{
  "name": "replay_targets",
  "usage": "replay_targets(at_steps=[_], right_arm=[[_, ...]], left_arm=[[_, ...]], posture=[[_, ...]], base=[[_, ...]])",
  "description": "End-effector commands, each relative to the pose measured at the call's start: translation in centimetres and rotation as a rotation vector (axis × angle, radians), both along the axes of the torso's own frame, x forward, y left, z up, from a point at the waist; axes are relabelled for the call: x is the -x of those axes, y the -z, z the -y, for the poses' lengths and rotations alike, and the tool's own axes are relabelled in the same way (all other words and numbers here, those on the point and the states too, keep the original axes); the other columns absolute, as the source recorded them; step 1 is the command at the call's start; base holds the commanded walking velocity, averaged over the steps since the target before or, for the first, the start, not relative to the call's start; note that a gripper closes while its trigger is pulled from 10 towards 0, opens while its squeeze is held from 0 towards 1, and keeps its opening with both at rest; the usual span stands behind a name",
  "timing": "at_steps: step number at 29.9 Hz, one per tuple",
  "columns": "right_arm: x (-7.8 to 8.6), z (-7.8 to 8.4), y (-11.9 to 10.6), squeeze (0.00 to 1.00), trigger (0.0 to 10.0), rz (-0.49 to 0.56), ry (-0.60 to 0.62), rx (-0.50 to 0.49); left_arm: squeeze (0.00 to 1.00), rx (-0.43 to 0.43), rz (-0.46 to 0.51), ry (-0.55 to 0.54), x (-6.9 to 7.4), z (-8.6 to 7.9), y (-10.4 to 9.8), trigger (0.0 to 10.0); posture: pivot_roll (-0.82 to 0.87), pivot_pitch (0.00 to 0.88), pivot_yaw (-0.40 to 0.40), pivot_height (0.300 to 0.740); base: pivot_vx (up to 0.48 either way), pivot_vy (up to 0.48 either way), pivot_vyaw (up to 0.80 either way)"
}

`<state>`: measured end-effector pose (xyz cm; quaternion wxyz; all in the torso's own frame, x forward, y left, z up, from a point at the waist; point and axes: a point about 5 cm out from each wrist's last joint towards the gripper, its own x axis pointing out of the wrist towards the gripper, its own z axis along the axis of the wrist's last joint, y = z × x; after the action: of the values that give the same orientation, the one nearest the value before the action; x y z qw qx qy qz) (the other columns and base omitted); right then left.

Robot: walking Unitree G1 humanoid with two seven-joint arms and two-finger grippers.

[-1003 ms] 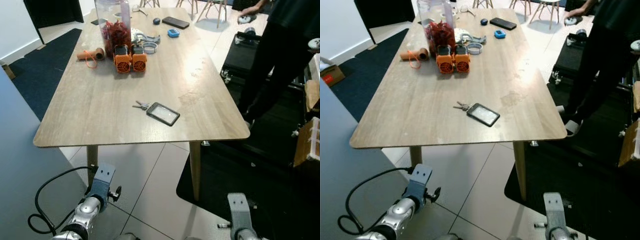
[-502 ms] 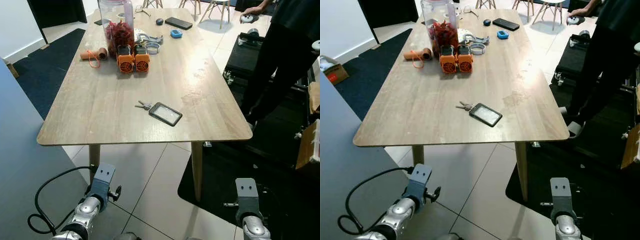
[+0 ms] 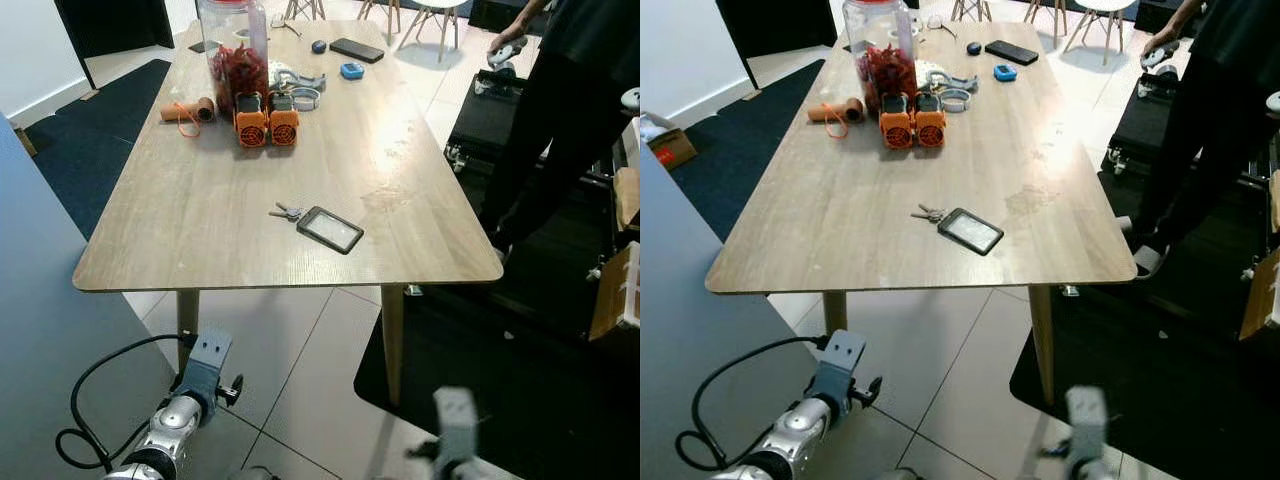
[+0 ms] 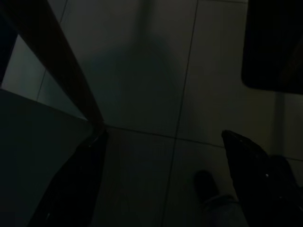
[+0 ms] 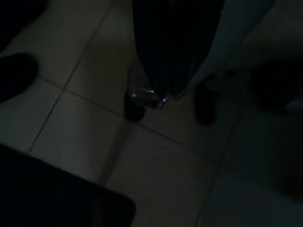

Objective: Hang keys on a hook

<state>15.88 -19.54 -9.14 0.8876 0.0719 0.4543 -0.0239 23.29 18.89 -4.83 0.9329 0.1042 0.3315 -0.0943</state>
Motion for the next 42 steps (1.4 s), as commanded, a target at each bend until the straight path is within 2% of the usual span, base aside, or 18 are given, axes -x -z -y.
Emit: replay_targets(at_steps=[1,7,16,21,42], right_arm=[[-0.6,0.9,-0.4,0.00,10.0,0.034,0.098,0.010],[-0.6,-0.1,-0.3,0.00,10.0,0.017,-0.026,0.044],[-0.8,-0.5,-0.3,0.00,10.0,0.012,-0.084,0.039],[-0.4,-1.0,0.0,0.00,10.0,-0.006,-0.120,0.036],[0.0,-2.6,0.3,0.00,10.0,-0.023,-0.132,-0.009]], left_arm=[[0.00,-0.018,-0.038,-0.007,0.9,-0.7,0.5,10.0],[0.00,-0.020,-0.037,-0.006,0.8,-0.6,0.5,10.0],[0.00,-0.016,-0.034,-0.007,0.9,-0.5,0.5,10.0],[0.00,-0.013,-0.038,-0.012,1.0,-0.6,0.6,10.0],[0.00,-0.030,-0.078,-0.082,2.0,-1.3,1.3,10.0]], posture=[[0.06,0.030,0.007,0.740],[0.06,0.024,0.001,0.740],[0.06,0.024,-0.001,0.740],[0.06,0.026,-0.005,0.740],[0.05,0.048,-0.011,0.740]], base=[[0.000,0.000,0.00],[0.000,0.000,0.53],[0.000,0.000,0.80],[0.000,0.000,0.80],[0.000,0.000,0.80]])
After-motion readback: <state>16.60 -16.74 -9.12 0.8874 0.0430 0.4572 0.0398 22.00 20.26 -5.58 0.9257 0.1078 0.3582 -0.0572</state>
